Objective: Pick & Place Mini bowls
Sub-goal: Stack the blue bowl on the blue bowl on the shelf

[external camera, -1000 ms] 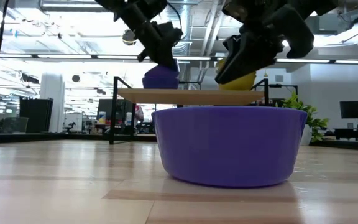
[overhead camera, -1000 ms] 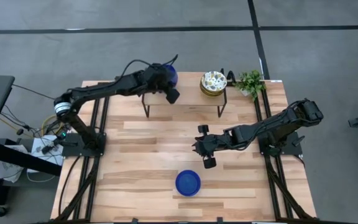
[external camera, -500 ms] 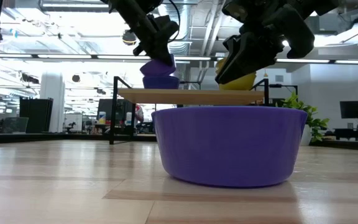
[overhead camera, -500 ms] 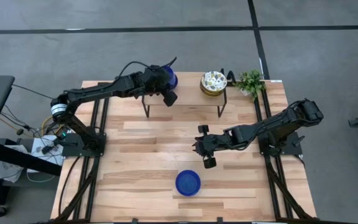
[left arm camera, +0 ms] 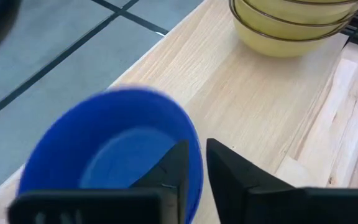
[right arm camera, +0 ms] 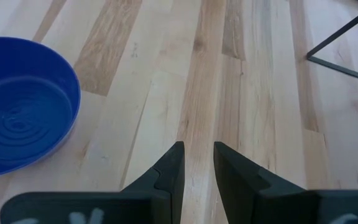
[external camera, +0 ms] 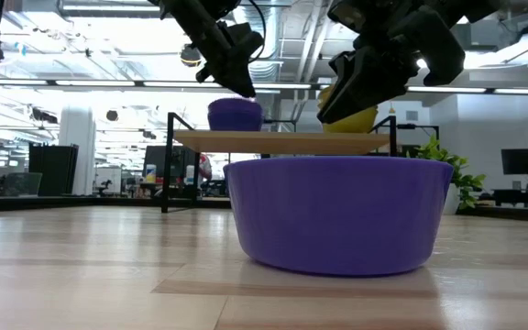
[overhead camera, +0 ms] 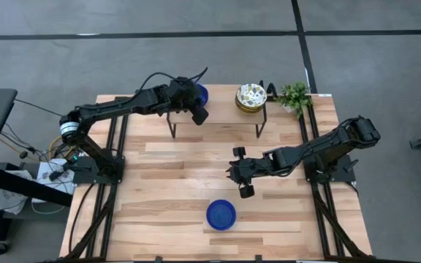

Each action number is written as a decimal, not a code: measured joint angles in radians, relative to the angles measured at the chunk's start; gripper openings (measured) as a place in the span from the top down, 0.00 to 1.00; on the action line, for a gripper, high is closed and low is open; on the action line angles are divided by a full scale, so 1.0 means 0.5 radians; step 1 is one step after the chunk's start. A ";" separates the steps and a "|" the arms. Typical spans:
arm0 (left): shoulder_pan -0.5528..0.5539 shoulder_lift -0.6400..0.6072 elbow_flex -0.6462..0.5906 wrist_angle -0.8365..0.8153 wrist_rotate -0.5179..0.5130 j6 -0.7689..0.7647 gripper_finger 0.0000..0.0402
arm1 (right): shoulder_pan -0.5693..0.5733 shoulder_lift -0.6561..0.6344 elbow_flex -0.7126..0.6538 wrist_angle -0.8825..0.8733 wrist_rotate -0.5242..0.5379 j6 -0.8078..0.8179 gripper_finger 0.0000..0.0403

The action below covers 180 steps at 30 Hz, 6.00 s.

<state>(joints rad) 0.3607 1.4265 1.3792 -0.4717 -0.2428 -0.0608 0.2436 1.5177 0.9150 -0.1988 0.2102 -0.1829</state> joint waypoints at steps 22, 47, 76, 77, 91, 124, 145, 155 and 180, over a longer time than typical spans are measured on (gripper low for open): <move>-0.093 -0.072 -0.004 -0.033 0.375 0.060 0.70 | 0.048 0.000 0.000 -0.006 -0.001 0.036 0.81; -1.309 -0.281 -1.672 2.247 0.441 0.055 0.70 | 0.423 0.000 0.084 -0.112 -0.005 0.157 0.81; -1.625 0.327 -1.323 2.372 0.193 0.324 0.70 | 0.984 0.040 -0.081 -0.140 0.136 1.057 0.81; -1.629 0.314 -1.323 2.372 0.202 0.322 0.70 | 1.005 0.062 -0.089 -0.031 0.088 1.023 0.81; -1.807 -0.161 -1.455 2.380 -0.120 0.438 0.70 | 0.956 0.484 -0.110 0.503 0.031 0.594 0.81; -1.885 -0.324 -1.640 2.411 -0.331 0.306 0.70 | 0.315 0.604 -0.110 0.959 -0.421 0.002 0.81; -1.885 -0.323 -1.640 2.385 -0.363 0.270 0.70 | 0.228 0.260 -0.108 0.945 -0.108 -0.018 0.86; -1.821 -0.140 -1.605 2.273 -0.930 0.050 0.70 | 0.641 0.187 -0.109 0.641 -0.278 -0.054 0.96; -1.753 0.023 -1.579 2.290 -0.563 -0.264 0.70 | 0.630 0.214 -0.110 0.591 -0.406 0.118 1.00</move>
<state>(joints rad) -0.5160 1.4380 0.5900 0.6735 -0.5243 -0.1930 0.5587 1.6249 0.8600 0.0970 0.0072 -0.1239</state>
